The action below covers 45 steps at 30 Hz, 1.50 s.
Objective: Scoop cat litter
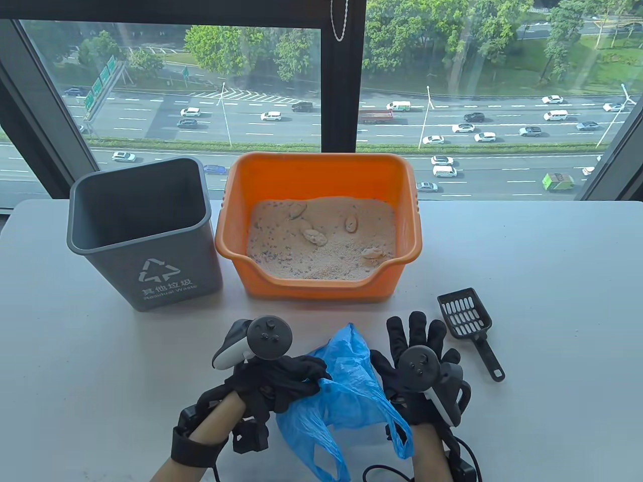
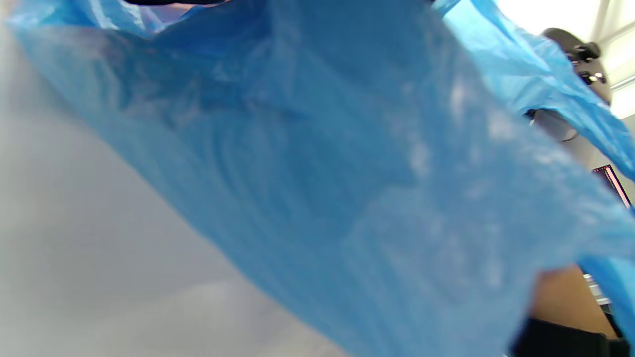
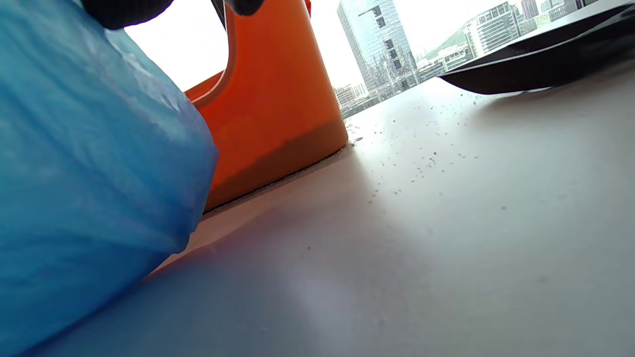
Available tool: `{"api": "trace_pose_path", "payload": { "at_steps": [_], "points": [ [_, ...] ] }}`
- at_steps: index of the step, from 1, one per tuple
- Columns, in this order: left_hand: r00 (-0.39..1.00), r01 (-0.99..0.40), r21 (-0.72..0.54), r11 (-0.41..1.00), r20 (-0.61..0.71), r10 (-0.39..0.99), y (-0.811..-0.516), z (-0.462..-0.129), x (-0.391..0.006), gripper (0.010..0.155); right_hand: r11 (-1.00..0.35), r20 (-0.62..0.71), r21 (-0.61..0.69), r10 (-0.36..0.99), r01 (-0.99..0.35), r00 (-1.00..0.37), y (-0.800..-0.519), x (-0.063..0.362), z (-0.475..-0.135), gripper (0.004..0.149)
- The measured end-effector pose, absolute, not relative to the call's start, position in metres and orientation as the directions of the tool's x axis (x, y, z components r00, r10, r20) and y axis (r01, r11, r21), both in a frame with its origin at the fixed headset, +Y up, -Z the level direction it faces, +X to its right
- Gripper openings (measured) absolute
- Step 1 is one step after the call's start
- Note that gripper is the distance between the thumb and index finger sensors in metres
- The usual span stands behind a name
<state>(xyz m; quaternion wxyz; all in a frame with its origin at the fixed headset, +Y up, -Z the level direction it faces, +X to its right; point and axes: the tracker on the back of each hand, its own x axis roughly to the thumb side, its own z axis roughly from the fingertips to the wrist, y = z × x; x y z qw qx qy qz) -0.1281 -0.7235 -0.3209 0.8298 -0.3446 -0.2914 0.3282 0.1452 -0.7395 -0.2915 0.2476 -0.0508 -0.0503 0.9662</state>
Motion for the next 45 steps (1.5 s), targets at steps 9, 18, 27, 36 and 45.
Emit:
{"api": "trace_pose_path", "payload": {
  "at_steps": [9,18,27,36,45],
  "points": [
    [0.646,-0.416,-0.768,0.486,0.126,0.752,-0.748,-0.331,-0.153,0.040,-0.672,0.296,0.045,0.715,-0.739,-0.633,-0.711,0.112,-0.280,0.056],
    [0.621,-0.457,-0.746,0.485,0.122,0.774,-0.745,-0.333,-0.162,0.040,-0.798,0.450,0.292,0.601,-0.527,-0.660,-0.714,0.060,-0.261,0.062],
    [0.417,-0.326,-0.905,0.272,0.121,0.901,-0.748,-0.319,-0.151,0.039,-0.955,0.335,0.257,0.234,-0.150,-0.913,-0.748,0.041,-0.289,0.058],
    [0.838,-0.273,-0.615,0.740,0.226,0.497,-0.724,-0.327,-0.183,0.045,-0.977,0.286,0.197,0.135,-0.080,-0.948,-0.758,0.038,-0.297,0.047],
    [0.671,-0.374,-0.510,0.775,0.428,0.606,-0.677,-0.292,-0.177,0.051,-0.967,0.248,0.158,0.236,-0.201,-0.940,-0.743,0.037,-0.293,0.046]
  ]
}}
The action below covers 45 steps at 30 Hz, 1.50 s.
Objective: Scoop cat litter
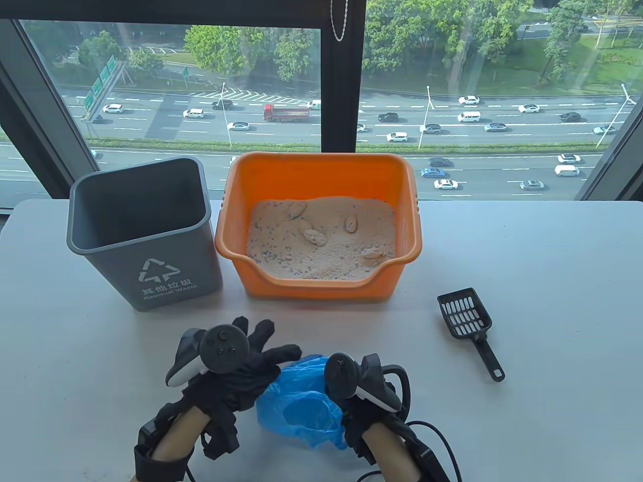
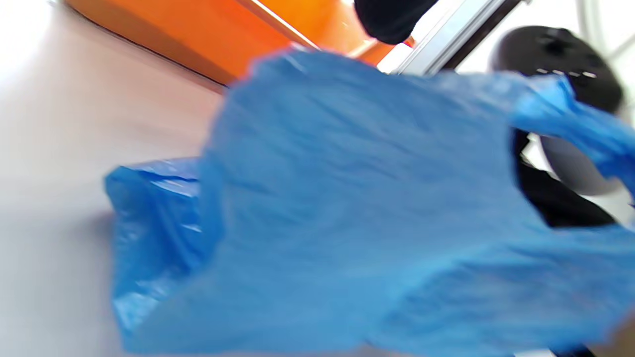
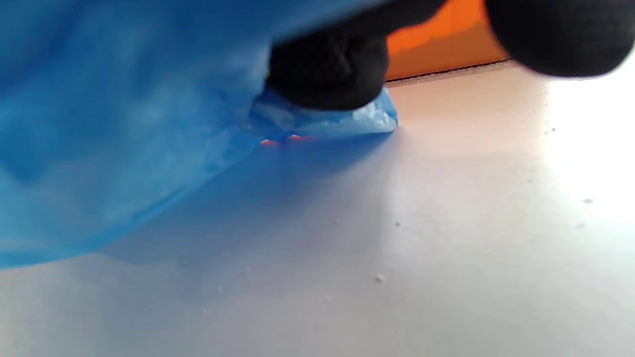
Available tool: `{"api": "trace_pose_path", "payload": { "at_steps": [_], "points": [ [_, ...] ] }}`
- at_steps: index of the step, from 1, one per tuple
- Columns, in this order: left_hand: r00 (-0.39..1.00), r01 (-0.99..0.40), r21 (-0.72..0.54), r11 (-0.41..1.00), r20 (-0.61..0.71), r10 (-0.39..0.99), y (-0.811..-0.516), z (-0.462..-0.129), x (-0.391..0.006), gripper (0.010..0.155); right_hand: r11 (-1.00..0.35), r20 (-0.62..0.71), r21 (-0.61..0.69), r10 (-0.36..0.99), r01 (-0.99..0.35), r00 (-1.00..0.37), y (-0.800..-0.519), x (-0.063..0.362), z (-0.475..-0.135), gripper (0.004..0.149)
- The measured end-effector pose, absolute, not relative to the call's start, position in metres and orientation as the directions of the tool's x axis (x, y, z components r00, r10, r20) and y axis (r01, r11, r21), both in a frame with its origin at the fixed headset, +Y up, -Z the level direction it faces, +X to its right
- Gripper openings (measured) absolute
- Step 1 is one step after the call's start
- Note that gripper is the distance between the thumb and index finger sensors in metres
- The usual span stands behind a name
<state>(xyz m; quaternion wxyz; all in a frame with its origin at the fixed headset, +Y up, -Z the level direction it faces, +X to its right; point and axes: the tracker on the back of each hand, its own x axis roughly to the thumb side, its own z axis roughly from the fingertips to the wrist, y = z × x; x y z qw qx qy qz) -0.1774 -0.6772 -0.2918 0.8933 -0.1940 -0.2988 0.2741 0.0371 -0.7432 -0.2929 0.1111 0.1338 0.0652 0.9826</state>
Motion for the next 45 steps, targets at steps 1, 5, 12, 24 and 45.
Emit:
{"api": "trace_pose_path", "payload": {
  "at_steps": [1,5,12,24,45],
  "points": [
    [0.646,-0.359,-0.548,0.756,0.439,0.624,-0.678,-0.285,-0.168,0.051,-0.965,0.252,0.153,0.248,-0.215,-0.935,-0.743,0.036,-0.292,0.046],
    [0.741,-0.267,-0.534,0.802,0.418,0.525,-0.696,-0.282,-0.144,0.053,-0.952,0.270,0.166,0.296,-0.258,-0.916,-0.741,0.035,-0.288,0.046],
    [0.898,0.138,-0.385,0.913,0.437,0.048,-0.729,-0.280,-0.126,0.060,-0.966,0.259,0.132,0.250,-0.222,-0.933,-0.739,0.037,-0.285,0.043],
    [0.964,0.137,-0.352,0.926,0.262,-0.043,-0.760,-0.306,-0.135,0.058,-0.839,0.286,0.495,0.403,-0.227,-0.869,-0.758,0.012,-0.274,0.046],
    [0.840,-0.080,-0.612,0.787,0.383,0.384,-0.750,-0.315,-0.165,0.052,-0.885,0.298,0.458,0.062,0.086,-0.953,-0.766,0.063,-0.303,0.079]
  ]
}}
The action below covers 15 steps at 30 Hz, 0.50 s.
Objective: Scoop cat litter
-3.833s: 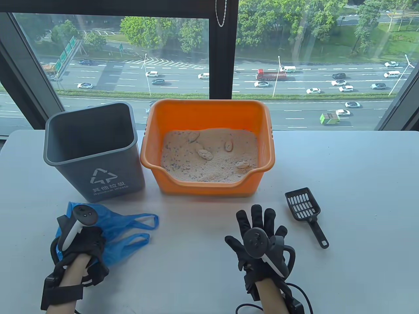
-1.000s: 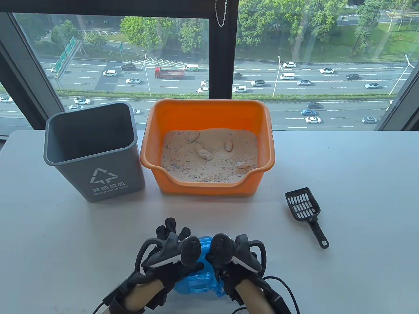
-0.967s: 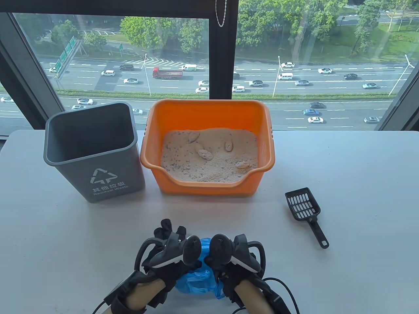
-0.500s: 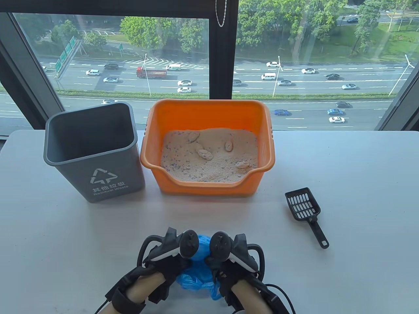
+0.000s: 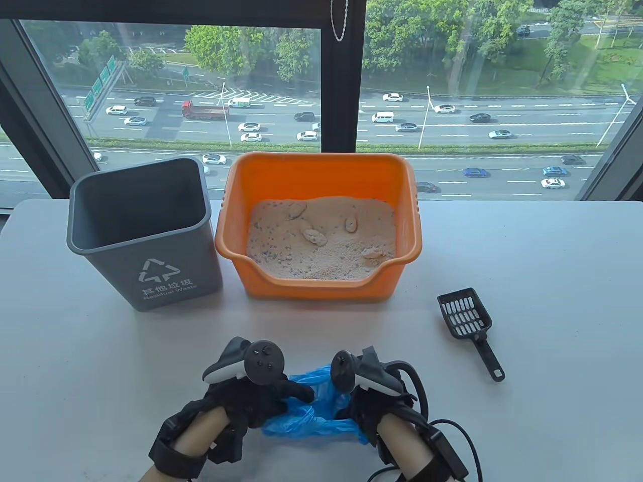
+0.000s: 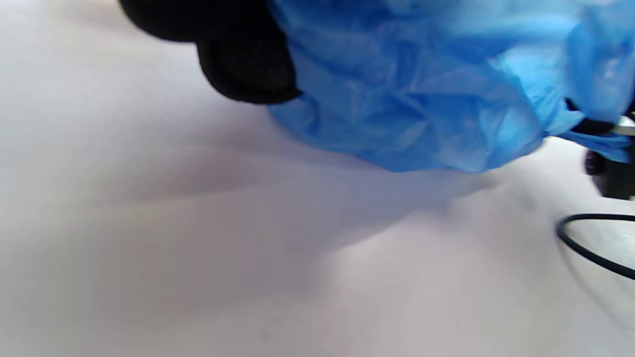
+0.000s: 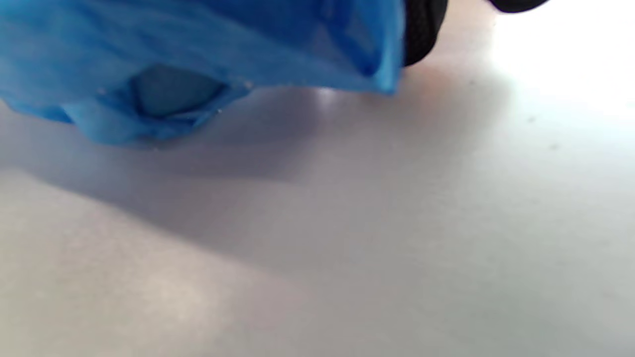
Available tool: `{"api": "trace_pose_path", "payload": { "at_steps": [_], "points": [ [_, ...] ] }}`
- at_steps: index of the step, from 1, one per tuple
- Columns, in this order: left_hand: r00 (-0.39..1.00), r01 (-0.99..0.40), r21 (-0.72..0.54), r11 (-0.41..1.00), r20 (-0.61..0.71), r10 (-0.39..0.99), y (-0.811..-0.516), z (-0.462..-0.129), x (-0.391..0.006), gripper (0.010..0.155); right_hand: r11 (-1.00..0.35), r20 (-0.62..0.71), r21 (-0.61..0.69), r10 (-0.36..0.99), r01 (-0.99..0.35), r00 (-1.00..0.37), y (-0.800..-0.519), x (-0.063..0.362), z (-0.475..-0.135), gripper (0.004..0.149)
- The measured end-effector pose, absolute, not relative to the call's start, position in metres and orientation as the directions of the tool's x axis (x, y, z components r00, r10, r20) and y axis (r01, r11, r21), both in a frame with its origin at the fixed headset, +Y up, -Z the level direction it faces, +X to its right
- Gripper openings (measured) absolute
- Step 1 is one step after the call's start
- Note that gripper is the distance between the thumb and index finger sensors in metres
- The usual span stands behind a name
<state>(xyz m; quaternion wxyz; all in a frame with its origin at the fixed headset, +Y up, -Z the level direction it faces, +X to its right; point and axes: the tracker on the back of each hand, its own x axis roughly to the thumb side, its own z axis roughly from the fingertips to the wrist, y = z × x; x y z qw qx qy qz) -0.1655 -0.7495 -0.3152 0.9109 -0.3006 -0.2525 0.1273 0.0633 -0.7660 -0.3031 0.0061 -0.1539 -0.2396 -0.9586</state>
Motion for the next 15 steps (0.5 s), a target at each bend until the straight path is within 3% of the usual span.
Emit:
{"api": "trace_pose_path", "payload": {
  "at_steps": [1,4,8,11,13,15],
  "points": [
    [0.883,-0.026,-0.563,0.826,0.374,0.283,-0.748,-0.318,-0.171,0.051,-0.888,0.311,0.447,0.044,0.105,-0.949,-0.763,0.069,-0.300,0.076],
    [0.924,0.014,-0.526,0.850,0.331,0.190,-0.746,-0.320,-0.176,0.055,-0.904,0.339,0.400,-0.010,0.154,-0.941,-0.763,0.073,-0.295,0.073],
    [0.926,0.019,-0.548,0.836,0.325,0.192,-0.752,-0.321,-0.179,0.056,-0.908,0.335,0.408,0.050,0.097,-0.941,-0.762,0.079,-0.298,0.065],
    [0.924,0.043,-0.557,0.829,0.337,0.178,-0.760,-0.321,-0.175,0.058,-0.877,0.304,0.462,0.294,-0.130,-0.906,-0.751,0.091,-0.301,0.059],
    [0.922,0.046,-0.546,0.836,0.346,0.175,-0.762,-0.321,-0.174,0.059,-0.843,0.276,0.403,0.482,-0.355,-0.832,-0.735,0.106,-0.304,0.055],
    [0.921,0.046,-0.546,0.837,0.347,0.176,-0.762,-0.321,-0.173,0.059,-0.798,0.251,0.349,0.584,-0.490,-0.772,-0.721,0.122,-0.307,0.050]
  ]
}}
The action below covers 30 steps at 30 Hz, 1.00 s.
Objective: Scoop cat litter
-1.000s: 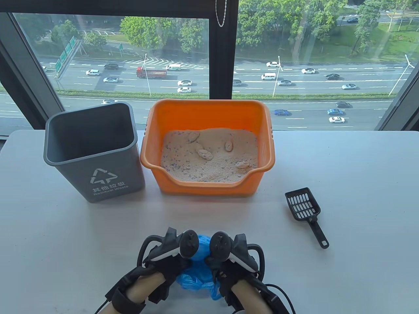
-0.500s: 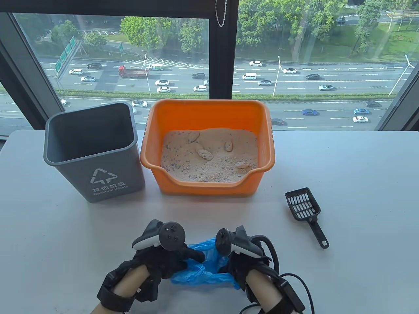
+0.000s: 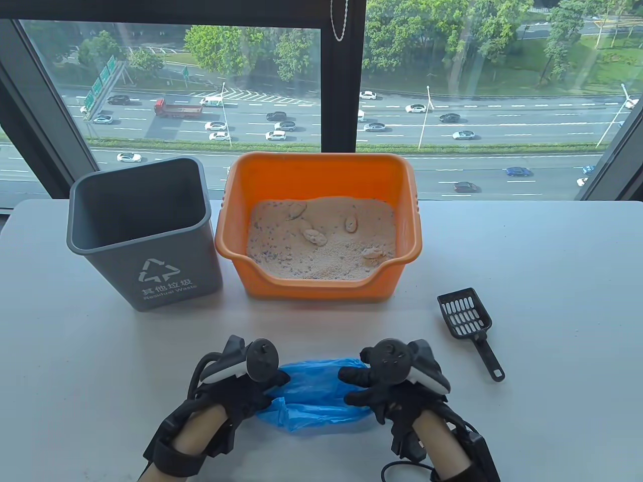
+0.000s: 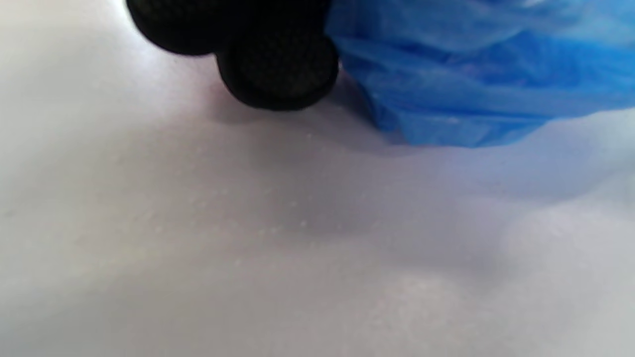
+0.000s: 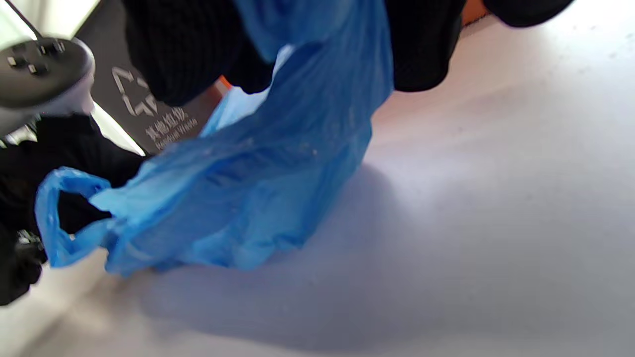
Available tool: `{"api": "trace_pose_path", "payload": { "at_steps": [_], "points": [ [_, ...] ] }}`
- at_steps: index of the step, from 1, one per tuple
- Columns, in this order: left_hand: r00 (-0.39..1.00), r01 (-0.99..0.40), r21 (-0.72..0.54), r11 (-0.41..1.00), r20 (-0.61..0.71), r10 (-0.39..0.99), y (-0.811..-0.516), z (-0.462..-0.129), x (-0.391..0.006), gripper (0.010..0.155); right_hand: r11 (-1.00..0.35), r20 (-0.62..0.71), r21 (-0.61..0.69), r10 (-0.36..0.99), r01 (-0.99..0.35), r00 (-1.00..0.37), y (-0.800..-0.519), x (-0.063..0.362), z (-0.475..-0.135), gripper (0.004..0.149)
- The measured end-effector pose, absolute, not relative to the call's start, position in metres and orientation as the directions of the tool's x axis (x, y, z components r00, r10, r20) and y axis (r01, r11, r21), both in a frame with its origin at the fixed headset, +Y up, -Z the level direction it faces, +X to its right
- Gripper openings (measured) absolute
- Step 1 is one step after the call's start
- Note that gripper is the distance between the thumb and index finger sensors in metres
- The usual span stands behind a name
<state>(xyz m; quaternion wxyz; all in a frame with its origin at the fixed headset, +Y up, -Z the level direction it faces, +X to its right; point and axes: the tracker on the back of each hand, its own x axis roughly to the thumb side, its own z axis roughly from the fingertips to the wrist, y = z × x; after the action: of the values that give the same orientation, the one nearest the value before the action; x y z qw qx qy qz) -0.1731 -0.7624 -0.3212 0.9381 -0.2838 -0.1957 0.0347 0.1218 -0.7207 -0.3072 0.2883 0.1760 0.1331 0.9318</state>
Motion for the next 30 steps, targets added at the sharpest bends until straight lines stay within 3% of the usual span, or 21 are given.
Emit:
{"api": "trace_pose_path", "payload": {
  "at_steps": [2,5,8,10,13,16,20,30],
  "points": [
    [0.920,0.048,-0.539,0.841,0.352,0.173,-0.763,-0.321,-0.173,0.059,-0.750,0.196,0.250,0.658,-0.612,-0.727,-0.703,0.149,-0.312,0.049],
    [0.919,0.049,-0.539,0.841,0.353,0.173,-0.763,-0.321,-0.172,0.059,-0.722,0.075,0.134,0.690,-0.679,-0.720,-0.692,0.189,-0.318,0.057],
    [0.919,0.045,-0.548,0.835,0.351,0.181,-0.764,-0.321,-0.171,0.059,-0.802,-0.087,0.016,0.594,-0.598,-0.799,-0.694,0.225,-0.323,0.064],
    [0.918,0.043,-0.552,0.833,0.350,0.185,-0.764,-0.320,-0.171,0.059,-0.886,-0.233,-0.045,0.458,-0.461,-0.858,-0.703,0.255,-0.326,0.071],
    [0.918,0.034,-0.559,0.829,0.344,0.195,-0.765,-0.321,-0.172,0.060,-0.948,-0.440,0.023,0.275,-0.317,-0.855,-0.718,0.281,-0.326,0.084],
    [0.919,0.024,-0.566,0.824,0.337,0.205,-0.765,-0.321,-0.172,0.059,-0.948,-0.554,0.094,0.205,-0.305,-0.807,-0.738,0.292,-0.328,0.086],
    [0.920,0.012,-0.575,0.818,0.326,0.216,-0.766,-0.322,-0.174,0.059,-0.959,-0.601,0.135,0.119,-0.248,-0.790,-0.754,0.295,-0.335,0.078],
    [0.920,-0.008,-0.587,0.810,0.313,0.236,-0.767,-0.324,-0.176,0.059,-0.955,-0.637,0.149,0.105,-0.256,-0.764,-0.763,0.286,-0.347,0.057]
  ]
}}
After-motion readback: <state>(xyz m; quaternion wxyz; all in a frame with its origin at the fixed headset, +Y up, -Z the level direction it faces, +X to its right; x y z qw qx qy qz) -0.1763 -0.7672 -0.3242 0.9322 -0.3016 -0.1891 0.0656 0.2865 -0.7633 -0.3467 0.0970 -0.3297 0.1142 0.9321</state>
